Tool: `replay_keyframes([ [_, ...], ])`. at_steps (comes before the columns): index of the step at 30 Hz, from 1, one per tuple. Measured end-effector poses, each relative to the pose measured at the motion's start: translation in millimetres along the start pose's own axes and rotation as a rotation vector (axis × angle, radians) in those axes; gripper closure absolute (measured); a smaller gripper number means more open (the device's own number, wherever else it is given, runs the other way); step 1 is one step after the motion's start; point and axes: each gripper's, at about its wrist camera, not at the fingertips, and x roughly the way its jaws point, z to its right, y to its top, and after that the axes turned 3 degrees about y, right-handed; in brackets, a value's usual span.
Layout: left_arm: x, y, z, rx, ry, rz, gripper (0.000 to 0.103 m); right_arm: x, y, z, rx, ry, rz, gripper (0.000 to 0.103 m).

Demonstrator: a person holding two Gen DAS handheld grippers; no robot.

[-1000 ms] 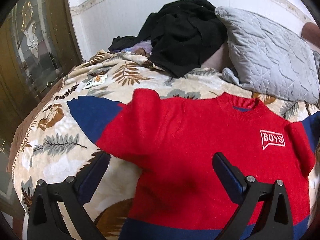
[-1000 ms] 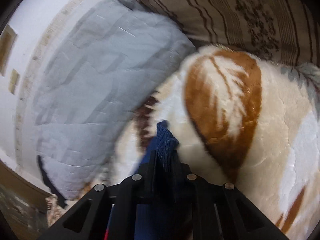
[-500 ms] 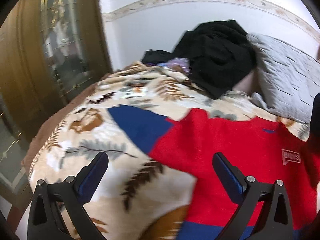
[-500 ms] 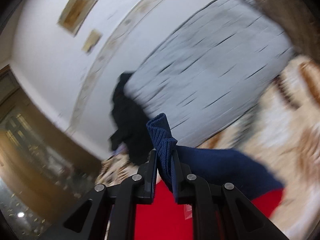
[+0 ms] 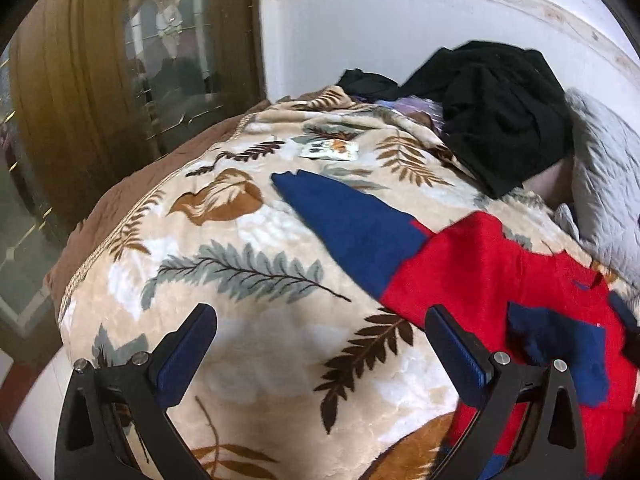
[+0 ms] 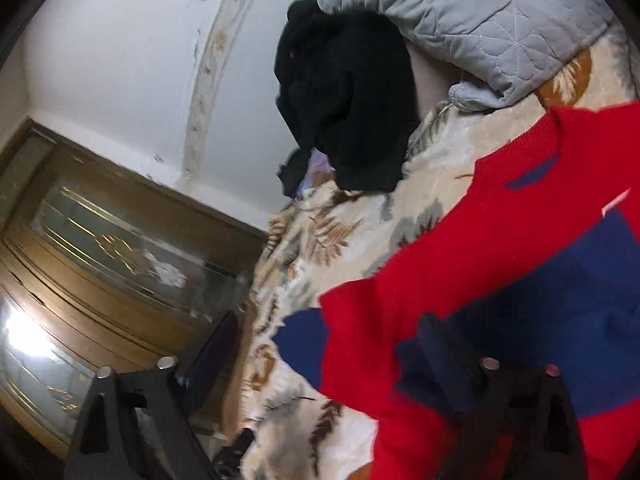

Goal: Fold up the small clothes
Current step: 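Fold the held sleeve across the sweater body with the right tool, then release, then grasp the other blue sleeve cuff with the left tool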

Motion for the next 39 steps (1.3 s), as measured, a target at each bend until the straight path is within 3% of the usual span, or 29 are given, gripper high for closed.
replay_keyframes([
  [4,15,4,2,-0.023,-0.016,-0.054,0.000,-29,10,-7,-0.109,-0.101,0.014,0.010],
  [7,28,6,-5,-0.071,-0.028,-0.106,0.000,-58,17,3,-0.211,-0.232,-0.029,0.014],
  [11,44,8,-16,-0.130,-0.039,-0.157,0.000,-87,19,47,-0.194,-0.346,-0.093,0.036],
  [14,59,12,-27,-0.171,-0.039,-0.182,0.000,-84,10,89,-0.223,-0.532,-0.194,0.049],
  [15,64,13,-30,-0.181,-0.046,-0.192,0.000,-83,7,98,-0.228,-0.561,-0.225,0.059],
  [16,70,15,-34,-0.193,-0.058,-0.204,0.000,-86,4,103,-0.257,-0.567,-0.230,0.064],
  [18,86,21,-45,-0.237,-0.104,-0.244,0.000,-96,3,95,-0.314,-0.563,-0.233,0.062],
  [20,101,28,-58,-0.304,-0.154,-0.260,0.000,-113,3,81,-0.310,-0.495,-0.205,0.061],
  [22,112,34,-65,-0.343,-0.186,-0.268,0.000,-136,0,64,-0.344,-0.409,-0.159,0.054],
  [24,125,44,-68,-0.358,-0.199,-0.274,0.000,-157,-4,55,-0.371,-0.375,-0.103,0.037],
  [29,147,68,-65,-0.389,-0.258,-0.251,0.005,-173,-3,59,-0.346,-0.324,-0.042,0.037],
  [32,161,79,-63,-0.384,-0.268,-0.255,0.026,-170,-3,59,-0.343,-0.294,-0.041,0.037],
  [34,176,82,-64,-0.411,-0.285,-0.283,0.046,-164,-3,56,-0.344,-0.279,-0.045,0.037],
  [36,189,82,-65,-0.456,-0.313,-0.296,0.052,-166,-3,55,-0.344,-0.265,-0.054,0.037],
  [38,198,84,-60,-0.465,-0.291,-0.294,0.054,-166,-1,56,-0.341,-0.262,-0.056,0.037],
  [39,201,85,-58,-0.455,-0.281,-0.286,0.062,-167,-1,58,-0.335,-0.259,-0.056,0.037],
])
